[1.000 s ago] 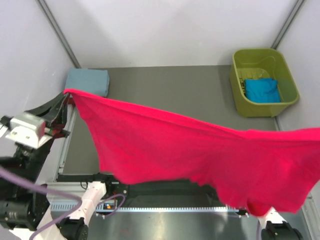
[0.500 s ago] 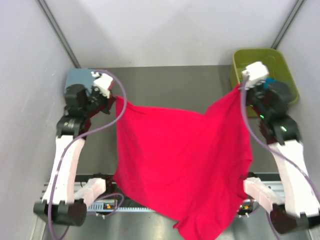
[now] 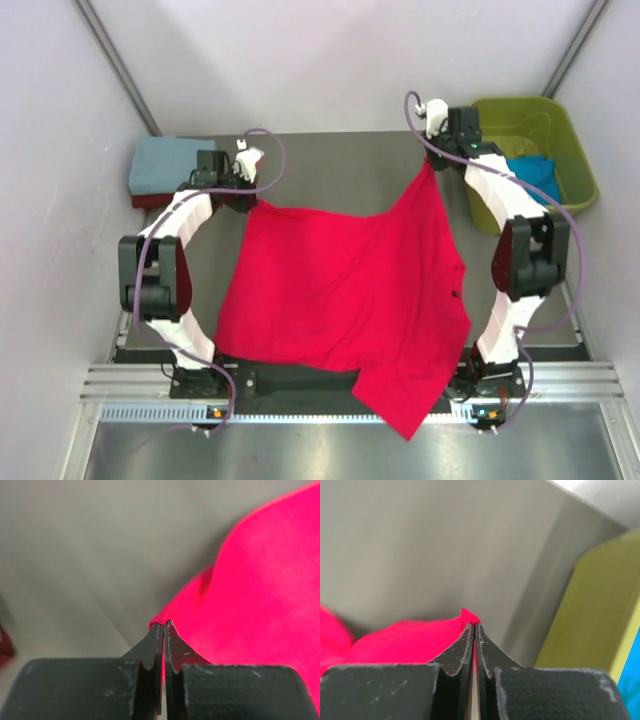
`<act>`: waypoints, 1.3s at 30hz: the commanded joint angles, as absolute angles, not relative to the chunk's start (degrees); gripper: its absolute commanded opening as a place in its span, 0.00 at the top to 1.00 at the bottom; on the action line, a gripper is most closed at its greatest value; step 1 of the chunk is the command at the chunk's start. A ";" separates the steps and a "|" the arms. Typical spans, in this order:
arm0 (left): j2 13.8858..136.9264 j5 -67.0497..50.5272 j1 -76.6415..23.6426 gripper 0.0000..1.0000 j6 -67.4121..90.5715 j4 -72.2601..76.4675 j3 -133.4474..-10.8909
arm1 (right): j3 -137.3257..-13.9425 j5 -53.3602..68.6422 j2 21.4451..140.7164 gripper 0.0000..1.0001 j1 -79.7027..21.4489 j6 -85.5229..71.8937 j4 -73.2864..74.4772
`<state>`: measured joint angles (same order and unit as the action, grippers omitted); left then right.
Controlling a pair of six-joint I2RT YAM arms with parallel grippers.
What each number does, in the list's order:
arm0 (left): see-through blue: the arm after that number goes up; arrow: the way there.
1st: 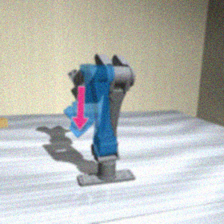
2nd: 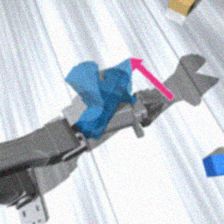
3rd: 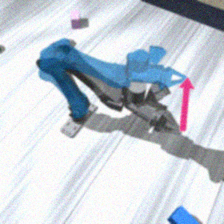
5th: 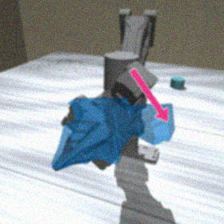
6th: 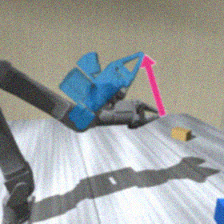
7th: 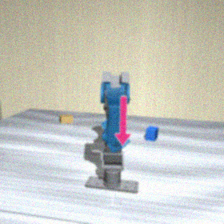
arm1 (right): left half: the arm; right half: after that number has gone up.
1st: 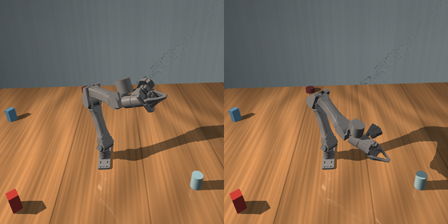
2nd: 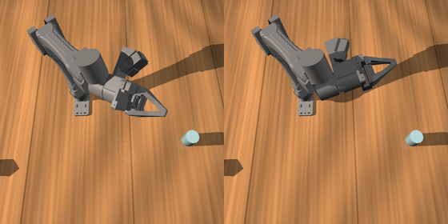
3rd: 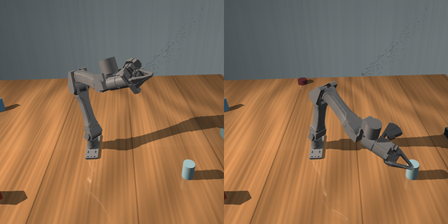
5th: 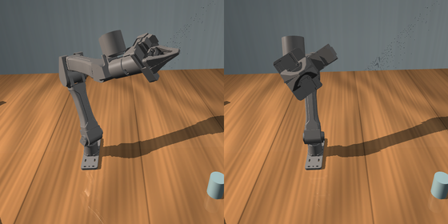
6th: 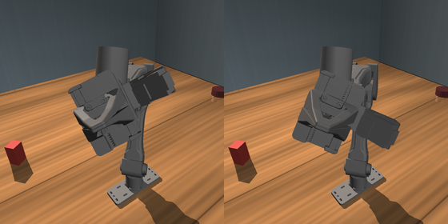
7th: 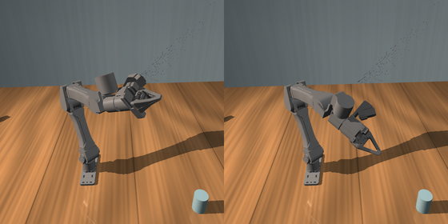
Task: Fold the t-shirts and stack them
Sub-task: Flatten the tshirt out
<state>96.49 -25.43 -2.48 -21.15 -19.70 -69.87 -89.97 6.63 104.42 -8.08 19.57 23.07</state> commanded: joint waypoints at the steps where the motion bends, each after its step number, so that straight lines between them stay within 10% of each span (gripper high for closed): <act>1: 101.23 -23.91 -2.20 1.00 -20.84 -13.80 -78.11 | -100.88 5.72 110.79 1.00 -7.21 18.46 21.53; 12: 116.89 -16.89 -2.11 1.00 -18.02 -11.70 -93.24 | -126.98 0.98 131.91 1.00 -6.59 16.17 24.96; 39: 121.73 -8.44 3.60 1.00 -13.18 -7.56 -98.26 | -139.30 -2.72 142.64 1.00 -10.99 18.19 13.71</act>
